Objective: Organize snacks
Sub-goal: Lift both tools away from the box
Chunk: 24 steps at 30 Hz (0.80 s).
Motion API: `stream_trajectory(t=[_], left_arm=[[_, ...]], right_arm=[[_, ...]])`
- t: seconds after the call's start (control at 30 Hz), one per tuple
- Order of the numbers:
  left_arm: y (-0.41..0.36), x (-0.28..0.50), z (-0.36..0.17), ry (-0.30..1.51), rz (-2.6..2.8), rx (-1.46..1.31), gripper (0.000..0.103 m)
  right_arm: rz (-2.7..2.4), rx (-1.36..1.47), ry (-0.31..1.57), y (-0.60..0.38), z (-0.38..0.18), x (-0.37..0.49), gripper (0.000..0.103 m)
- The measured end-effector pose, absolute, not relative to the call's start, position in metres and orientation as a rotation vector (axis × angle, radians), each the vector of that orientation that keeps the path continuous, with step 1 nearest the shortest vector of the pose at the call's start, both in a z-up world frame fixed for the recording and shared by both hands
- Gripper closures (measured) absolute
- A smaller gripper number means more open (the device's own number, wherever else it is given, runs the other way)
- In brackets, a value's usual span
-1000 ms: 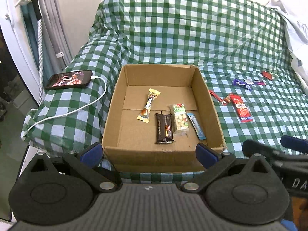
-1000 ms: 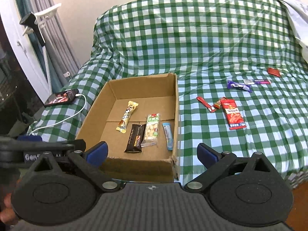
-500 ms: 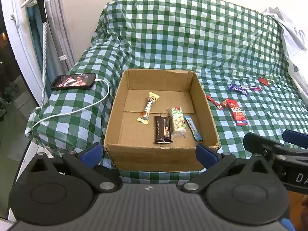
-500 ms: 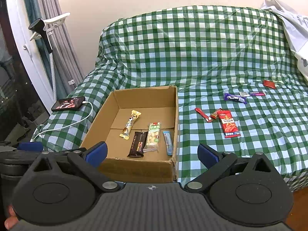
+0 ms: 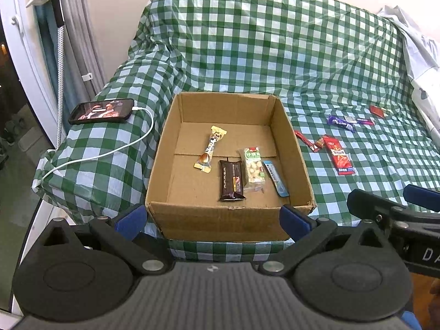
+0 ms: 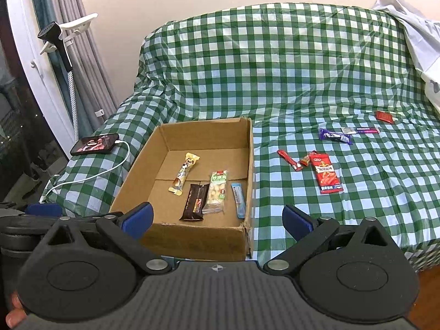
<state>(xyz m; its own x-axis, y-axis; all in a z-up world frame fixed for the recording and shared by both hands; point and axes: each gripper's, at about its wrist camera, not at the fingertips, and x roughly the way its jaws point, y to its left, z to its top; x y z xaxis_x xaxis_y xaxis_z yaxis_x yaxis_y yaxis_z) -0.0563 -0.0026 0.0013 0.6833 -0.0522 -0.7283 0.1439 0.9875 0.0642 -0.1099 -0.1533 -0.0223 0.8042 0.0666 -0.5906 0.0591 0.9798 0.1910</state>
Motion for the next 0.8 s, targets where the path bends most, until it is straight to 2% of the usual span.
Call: stream_trajectory(t=[0.8], left_arm=[[-0.008, -0.04, -0.016, 0.894, -0.119, 0.143, 0.0]], right_arm=[[-0.013, 0.242, 0.699, -0.16, -0.038, -0.095, 0.002]])
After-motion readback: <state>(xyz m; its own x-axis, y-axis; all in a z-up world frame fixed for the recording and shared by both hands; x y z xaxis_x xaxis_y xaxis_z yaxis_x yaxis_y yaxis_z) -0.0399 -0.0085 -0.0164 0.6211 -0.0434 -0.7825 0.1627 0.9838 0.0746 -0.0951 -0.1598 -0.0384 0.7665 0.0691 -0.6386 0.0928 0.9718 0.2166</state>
